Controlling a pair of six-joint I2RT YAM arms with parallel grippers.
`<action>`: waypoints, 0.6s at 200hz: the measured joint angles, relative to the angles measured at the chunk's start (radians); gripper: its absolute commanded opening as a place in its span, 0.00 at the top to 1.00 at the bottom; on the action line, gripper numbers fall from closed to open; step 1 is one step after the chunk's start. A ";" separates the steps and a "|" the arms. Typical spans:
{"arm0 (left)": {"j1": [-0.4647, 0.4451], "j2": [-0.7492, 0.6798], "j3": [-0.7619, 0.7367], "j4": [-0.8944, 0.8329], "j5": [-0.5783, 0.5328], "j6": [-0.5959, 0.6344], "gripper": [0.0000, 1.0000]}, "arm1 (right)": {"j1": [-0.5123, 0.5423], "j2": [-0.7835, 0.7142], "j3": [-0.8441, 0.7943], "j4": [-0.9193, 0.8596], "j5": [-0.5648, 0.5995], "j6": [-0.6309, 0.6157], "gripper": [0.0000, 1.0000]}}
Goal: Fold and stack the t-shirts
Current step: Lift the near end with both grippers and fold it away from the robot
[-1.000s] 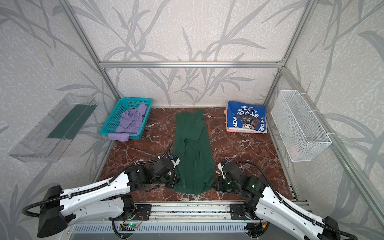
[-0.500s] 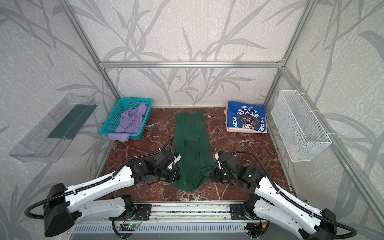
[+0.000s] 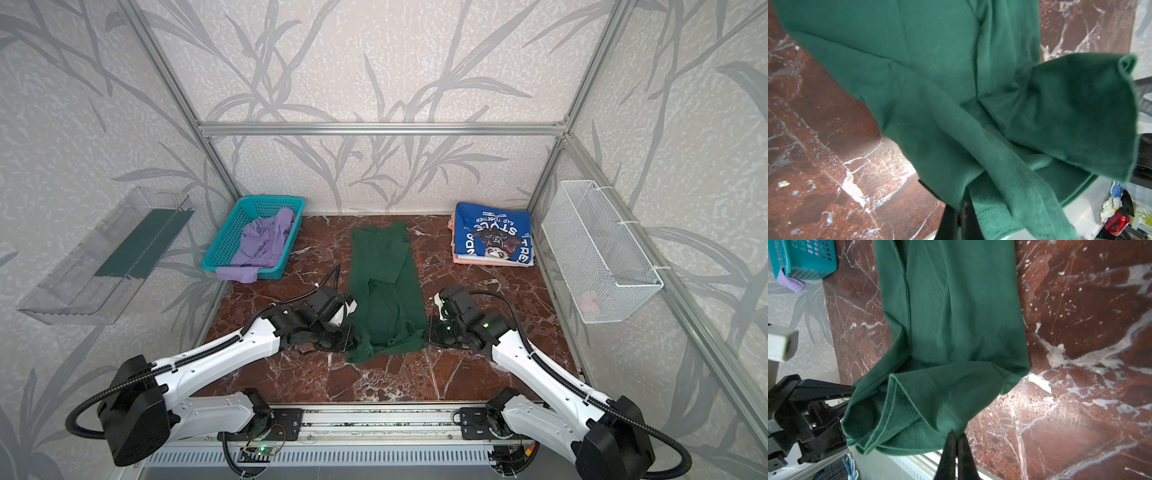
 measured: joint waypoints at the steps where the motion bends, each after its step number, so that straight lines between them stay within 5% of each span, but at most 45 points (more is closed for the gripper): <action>1: 0.002 0.002 0.001 0.000 0.000 0.001 1.00 | -0.002 0.005 0.003 0.003 -0.001 -0.003 1.00; 120: 0.226 0.214 0.159 0.026 0.039 0.077 1.00 | -0.116 0.370 0.246 0.060 -0.036 -0.167 1.00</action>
